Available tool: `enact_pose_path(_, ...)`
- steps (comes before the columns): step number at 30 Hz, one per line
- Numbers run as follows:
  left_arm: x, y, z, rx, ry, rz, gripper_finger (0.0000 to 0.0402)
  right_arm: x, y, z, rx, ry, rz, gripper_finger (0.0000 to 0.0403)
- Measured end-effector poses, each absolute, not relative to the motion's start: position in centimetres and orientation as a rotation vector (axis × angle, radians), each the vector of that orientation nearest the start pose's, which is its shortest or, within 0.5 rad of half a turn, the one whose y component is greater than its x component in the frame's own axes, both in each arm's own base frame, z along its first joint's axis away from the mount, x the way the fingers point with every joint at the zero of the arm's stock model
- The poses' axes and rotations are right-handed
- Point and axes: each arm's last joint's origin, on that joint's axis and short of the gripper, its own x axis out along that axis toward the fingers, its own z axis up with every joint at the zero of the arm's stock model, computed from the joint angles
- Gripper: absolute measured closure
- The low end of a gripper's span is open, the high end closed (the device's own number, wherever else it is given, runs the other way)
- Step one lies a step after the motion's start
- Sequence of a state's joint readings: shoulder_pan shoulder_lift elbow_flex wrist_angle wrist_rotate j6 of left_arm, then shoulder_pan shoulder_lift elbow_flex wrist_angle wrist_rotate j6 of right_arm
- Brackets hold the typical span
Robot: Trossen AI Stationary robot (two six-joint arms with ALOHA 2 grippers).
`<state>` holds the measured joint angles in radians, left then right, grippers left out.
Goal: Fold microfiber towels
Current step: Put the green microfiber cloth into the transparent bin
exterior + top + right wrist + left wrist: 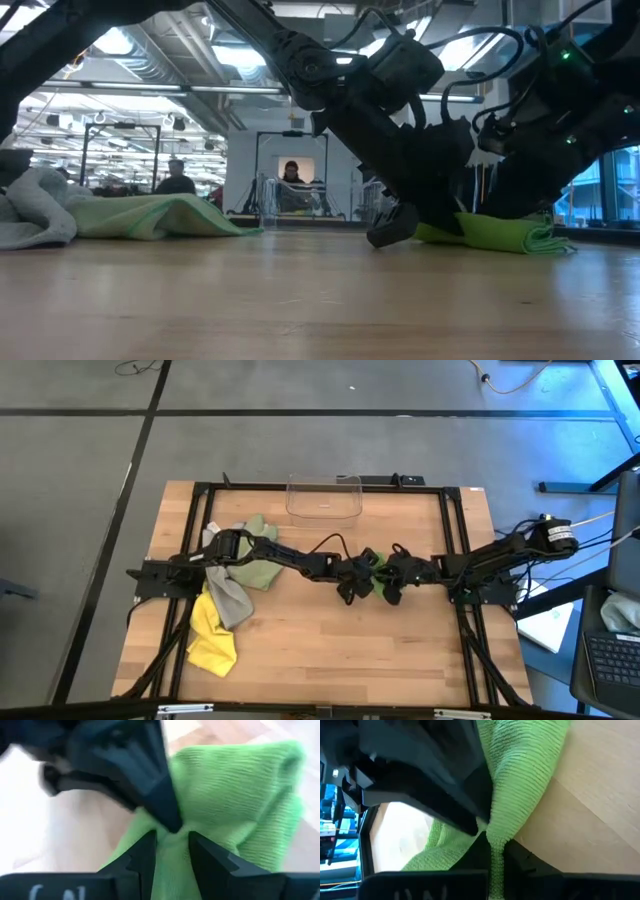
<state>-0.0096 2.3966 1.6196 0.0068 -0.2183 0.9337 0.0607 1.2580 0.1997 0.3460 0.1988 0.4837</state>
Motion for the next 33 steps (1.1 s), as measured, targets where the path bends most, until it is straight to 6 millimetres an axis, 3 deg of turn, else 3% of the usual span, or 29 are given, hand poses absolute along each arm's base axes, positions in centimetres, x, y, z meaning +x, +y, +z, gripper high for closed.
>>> enact_pose_path(6,49.6,-0.1,10.0,1.007,0.847,-0.1,0.0398,17.8,0.8,13.1,0.371,0.573,-0.18,0.0281)
enact_pose_path(11,49.0,0.1,11.5,0.979,0.873,-0.093,0.04,16.9,0.8,16.9,0.337,0.506,-0.108,0.0281)
enact_pose_path(16,48.4,0.3,11.8,1.017,0.964,-0.045,0.0401,15.0,0.7,20.8,0.296,0.621,-0.146,0.0281)
enact_pose_path(20,47.9,1.1,12.9,1.076,1.039,0.059,0.0401,13.3,0.4,22.7,0.28,0.687,-0.232,0.0281)
enact_pose_path(28,46.1,2.7,21.9,0.984,0.906,0.215,0.0401,12.4,0.2,23.3,0.305,0.679,-0.265,0.0281)
enact_pose_path(33,43.6,5.3,28.1,0.906,0.833,0.412,0.0401,12.5,0.3,23.2,0.302,0.694,-0.268,0.0281)
